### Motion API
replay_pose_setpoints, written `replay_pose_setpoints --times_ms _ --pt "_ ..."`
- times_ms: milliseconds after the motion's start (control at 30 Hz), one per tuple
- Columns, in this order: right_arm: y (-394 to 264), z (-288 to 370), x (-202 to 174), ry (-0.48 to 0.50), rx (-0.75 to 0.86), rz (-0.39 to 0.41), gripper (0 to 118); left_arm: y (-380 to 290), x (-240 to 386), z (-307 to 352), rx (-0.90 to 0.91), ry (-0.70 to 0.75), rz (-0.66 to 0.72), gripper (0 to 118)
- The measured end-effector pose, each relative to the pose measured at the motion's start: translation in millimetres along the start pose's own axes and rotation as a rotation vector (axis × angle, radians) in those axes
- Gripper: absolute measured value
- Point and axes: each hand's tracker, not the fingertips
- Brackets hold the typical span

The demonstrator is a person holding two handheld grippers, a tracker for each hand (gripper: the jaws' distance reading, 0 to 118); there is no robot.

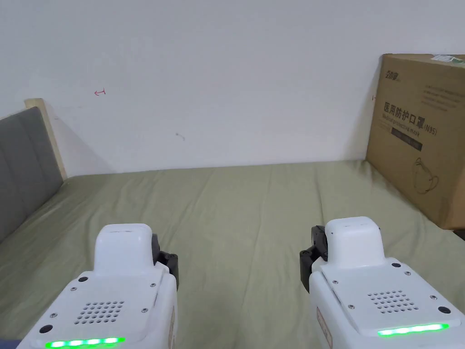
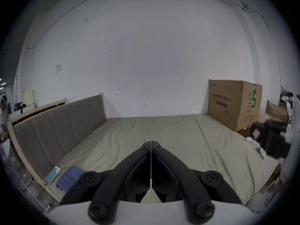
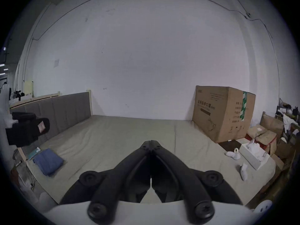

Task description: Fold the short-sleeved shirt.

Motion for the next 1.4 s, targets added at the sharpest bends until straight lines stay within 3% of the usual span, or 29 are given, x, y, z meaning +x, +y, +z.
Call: replay_pose_setpoints --times_ms 100,167,200,233,267,333,367,533,867,1133,1400 --pt "-1.0 -4.3 2.5 -0.001 -0.061 0.010 0 -0.6 -1.7 4.4 0.035 0.030 0.023 22" --pt "-3.5 -4.1 3.7 -0.007 -0.055 0.020 2 -0.6 -3.7 4.2 0.038 0.019 0.034 60" --pt "-3.3 -4.0 4.5 -0.009 -0.060 0.023 10 -1.2 -5.3 3.4 0.036 0.010 0.043 81" --pt "-3.0 -4.2 5.3 -0.011 -0.064 0.024 30 -2.1 -6.6 1.3 0.026 0.000 0.053 109" --pt "-3.3 -4.0 6.1 -0.014 -0.060 0.021 55 -2.7 -6.8 -1.1 0.006 0.000 0.065 118" --pt "-3.5 -4.3 8.2 -0.016 -0.055 0.012 112 -2.5 -6.2 1.9 0.014 -0.001 0.066 118" --pt "-3.5 -5.0 8.9 -0.018 -0.059 0.010 118 -1.2 -5.4 1.8 0.005 -0.003 0.053 118" --pt "-2.5 -3.7 8.0 -0.052 -0.042 0.030 118 1.5 2.0 0.2 -0.024 -0.004 -0.002 118" --pt "0.4 -3.5 14.6 -0.042 -0.051 -0.016 118 4.7 -5.3 1.8 -0.040 -0.074 0.094 118" --pt "0.2 -2.8 11.8 -0.016 -0.052 -0.022 118 1.9 9.6 4.4 -0.054 -0.079 -0.012 118" --pt "-6.3 -3.6 17.1 -0.008 -0.058 -0.057 118 -0.6 10.9 6.3 -0.041 -0.070 -0.006 118"
